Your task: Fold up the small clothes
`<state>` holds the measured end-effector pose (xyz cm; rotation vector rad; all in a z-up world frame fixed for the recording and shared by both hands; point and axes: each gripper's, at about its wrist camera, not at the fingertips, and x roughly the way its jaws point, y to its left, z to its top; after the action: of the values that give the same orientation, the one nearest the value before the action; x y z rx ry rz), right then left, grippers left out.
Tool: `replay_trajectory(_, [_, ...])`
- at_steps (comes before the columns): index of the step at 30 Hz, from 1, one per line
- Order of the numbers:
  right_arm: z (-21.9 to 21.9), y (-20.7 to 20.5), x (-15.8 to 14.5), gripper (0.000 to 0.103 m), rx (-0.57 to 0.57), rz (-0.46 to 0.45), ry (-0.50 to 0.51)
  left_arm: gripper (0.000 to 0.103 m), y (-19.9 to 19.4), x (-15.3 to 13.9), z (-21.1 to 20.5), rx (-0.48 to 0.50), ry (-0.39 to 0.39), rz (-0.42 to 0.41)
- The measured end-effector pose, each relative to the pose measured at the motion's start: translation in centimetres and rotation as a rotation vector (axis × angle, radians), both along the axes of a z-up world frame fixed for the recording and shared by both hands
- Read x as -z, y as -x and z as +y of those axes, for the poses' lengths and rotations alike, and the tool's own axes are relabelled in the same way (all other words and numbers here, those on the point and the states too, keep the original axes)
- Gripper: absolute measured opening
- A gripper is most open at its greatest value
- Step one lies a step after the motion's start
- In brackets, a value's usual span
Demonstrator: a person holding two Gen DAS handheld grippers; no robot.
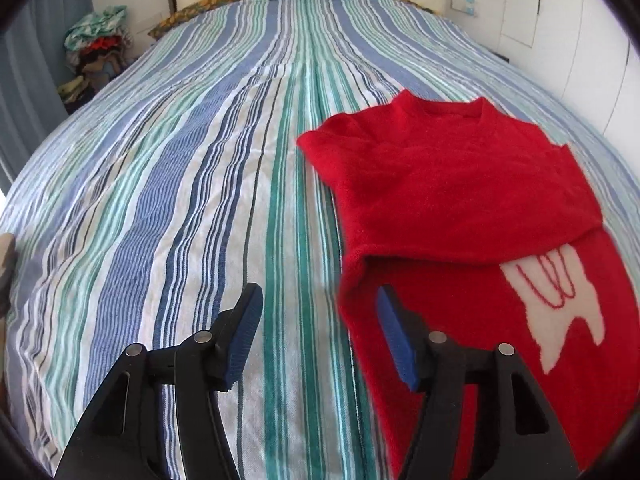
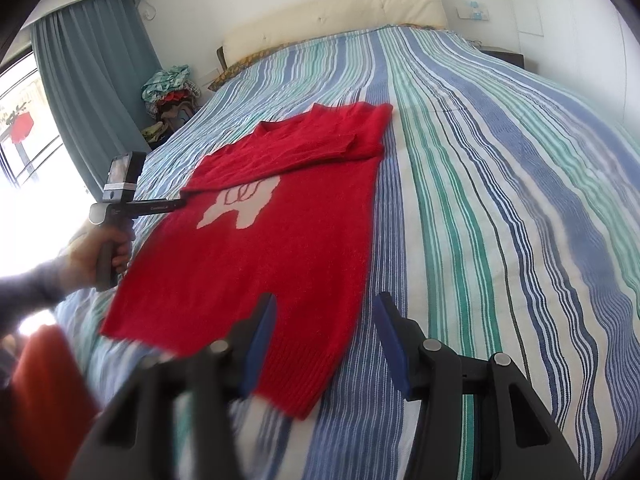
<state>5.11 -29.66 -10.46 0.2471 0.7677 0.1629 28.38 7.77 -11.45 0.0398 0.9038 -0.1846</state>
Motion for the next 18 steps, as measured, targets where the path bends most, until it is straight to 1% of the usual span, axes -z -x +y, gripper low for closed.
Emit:
replay_trajectory(2, [-0.2, 0.0, -0.1, 0.051, 0.006, -0.006, -0.005, 0.061, -1.7, -1.4, 1.4, -0.005, 0.131, 0.021])
replay_trajectory(3, [-0.4, 0.0, -0.1, 0.051, 0.008, -0.005, -0.01, 0.062, -3.1, -1.8, 1.5, 0.002, 0.183, 0.043])
replay_trajectory(4, [-0.5, 0.0, 0.0, 0.051, 0.009, -0.002, -0.013, 0.062, -4.6, -2.0, 1.2, 0.008, 0.21, 0.066])
replay_trajectory(6, [-0.4, -0.2, 0.3, 0.051, 0.007, 0.009, -0.015, 0.073, -7.8, -1.7, -0.1, 0.025, 0.224, 0.113])
replay_trajectory(7, [-0.4, -0.4, 0.5, 0.051, 0.005, 0.016, -0.015, 0.082, -9.3, -1.1, -0.6, 0.022, 0.213, 0.141])
replay_trajectory(8, [-0.3, -0.5, 0.6, 0.051, 0.004, 0.021, -0.014, 0.084, -10.6, -0.3, -1.2, 0.007, 0.196, 0.173])
replay_trajectory(9, [-0.1, -0.6, 0.6, 0.051, 0.003, 0.024, -0.01, 0.082, -11.8, 0.7, -1.4, -0.013, 0.187, 0.205])
replay_trajectory(10, [0.0, -0.6, 0.6, 0.051, 0.002, 0.023, -0.004, 0.05, -12.4, 1.4, -1.5, -0.035, 0.19, 0.223])
replay_trajectory(11, [0.2, -0.6, 0.5, 0.051, 0.001, 0.02, 0.005, 0.015, -12.6, 1.8, -1.3, -0.051, 0.207, 0.227])
replay_trajectory(12, [0.4, -0.6, 0.5, 0.051, 0.0, 0.016, 0.016, 0.003, -12.5, 1.6, -1.1, -0.059, 0.222, 0.192])
replay_trajectory(13, [0.5, -0.6, 0.4, 0.051, -0.001, 0.011, 0.025, 0.003, -12.0, 0.9, -1.0, -0.065, 0.191, 0.117])
replay_trajectory(14, [0.5, -0.6, 0.3, 0.051, -0.001, 0.007, 0.032, 0.003, -11.6, 0.8, -0.7, -0.073, 0.149, 0.079])
replay_trajectory(16, [0.5, -0.6, 0.4, 0.051, 0.001, 0.009, 0.034, 0.004, -11.6, 2.2, -0.1, -0.092, 0.124, 0.115])
replay_trajectory(18, [0.2, -0.9, 0.8, 0.051, -0.001, 0.024, 0.017, 0.009, -11.2, 2.9, -0.5, -0.076, 0.067, 0.12])
